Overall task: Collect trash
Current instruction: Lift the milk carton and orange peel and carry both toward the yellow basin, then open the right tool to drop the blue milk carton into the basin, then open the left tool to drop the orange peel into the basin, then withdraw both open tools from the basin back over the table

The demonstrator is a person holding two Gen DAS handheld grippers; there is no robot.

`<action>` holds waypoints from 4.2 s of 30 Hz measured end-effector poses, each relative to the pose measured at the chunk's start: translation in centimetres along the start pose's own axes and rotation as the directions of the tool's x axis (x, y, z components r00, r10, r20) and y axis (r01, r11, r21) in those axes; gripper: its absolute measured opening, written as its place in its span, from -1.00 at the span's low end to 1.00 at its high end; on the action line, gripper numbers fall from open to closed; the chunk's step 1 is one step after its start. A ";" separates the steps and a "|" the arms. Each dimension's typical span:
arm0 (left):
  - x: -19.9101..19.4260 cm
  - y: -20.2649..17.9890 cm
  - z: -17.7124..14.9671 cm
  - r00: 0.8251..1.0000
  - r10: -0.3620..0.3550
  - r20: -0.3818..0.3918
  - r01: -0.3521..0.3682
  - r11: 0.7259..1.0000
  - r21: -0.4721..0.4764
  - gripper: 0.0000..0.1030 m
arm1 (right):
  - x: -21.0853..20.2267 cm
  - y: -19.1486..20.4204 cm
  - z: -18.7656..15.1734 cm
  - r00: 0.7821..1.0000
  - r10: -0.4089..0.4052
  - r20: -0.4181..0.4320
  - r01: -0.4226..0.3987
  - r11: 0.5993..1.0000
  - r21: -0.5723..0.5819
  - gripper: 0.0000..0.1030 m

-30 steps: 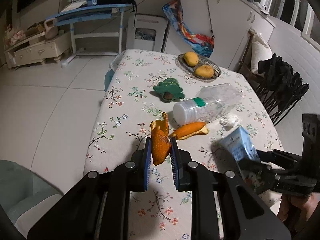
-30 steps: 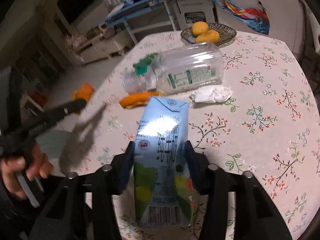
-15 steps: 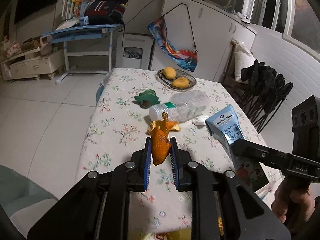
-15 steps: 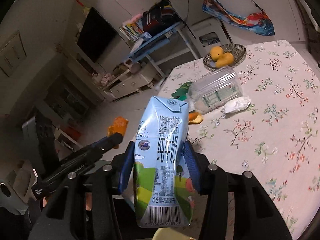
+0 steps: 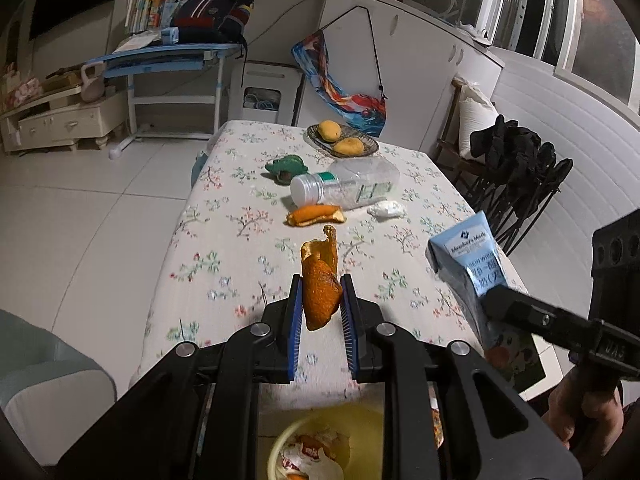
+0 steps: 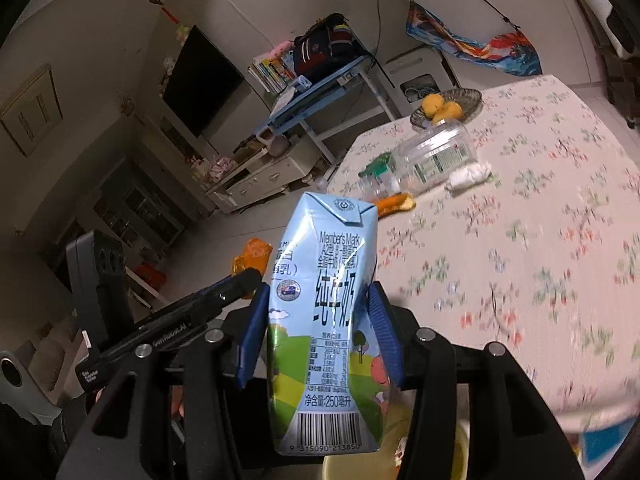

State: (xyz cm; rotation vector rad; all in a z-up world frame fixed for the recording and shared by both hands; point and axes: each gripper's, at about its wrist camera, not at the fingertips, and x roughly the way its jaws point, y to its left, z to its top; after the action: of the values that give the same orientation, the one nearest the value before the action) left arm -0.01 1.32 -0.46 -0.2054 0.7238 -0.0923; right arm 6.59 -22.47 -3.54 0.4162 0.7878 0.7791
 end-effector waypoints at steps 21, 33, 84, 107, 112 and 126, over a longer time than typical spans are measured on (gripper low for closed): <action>-2.4 -1.8 -5.2 0.998 -0.024 -0.054 0.026 0.999 0.032 -0.65 | -0.6 1.1 -6.6 0.995 -0.027 -0.096 0.032 0.998 0.058 -0.04; -2.9 -2.5 -7.7 0.994 -0.031 -0.109 0.035 0.999 0.039 -0.65 | 0.0 0.9 -10.0 0.981 -0.059 -0.184 0.083 0.989 0.126 -0.04; -2.2 -4.4 -11.6 0.970 -0.032 -0.241 0.058 0.993 0.101 0.00 | -2.1 -0.6 -10.3 0.967 -0.238 -0.086 0.251 0.947 0.202 0.38; -3.3 -3.4 -9.9 0.991 0.044 -0.126 -0.036 0.997 0.070 0.44 | -2.5 0.6 -9.8 0.955 -0.292 -0.040 0.295 0.947 0.128 0.48; -3.2 -3.4 -9.5 0.992 0.050 -0.114 -0.042 0.996 0.077 0.47 | -2.4 0.8 -9.7 0.953 -0.301 -0.036 0.303 0.946 0.118 0.49; -2.6 -2.9 -7.2 0.994 0.080 -0.076 -0.073 0.993 0.094 0.52 | -2.0 1.2 -7.8 0.952 -0.307 -0.008 0.307 0.950 0.063 0.53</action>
State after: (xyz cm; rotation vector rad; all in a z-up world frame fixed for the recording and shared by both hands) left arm -6.78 -2.19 -3.34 -0.0872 0.8046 -0.0606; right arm -0.84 -22.79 -6.90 0.3403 0.8527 0.4635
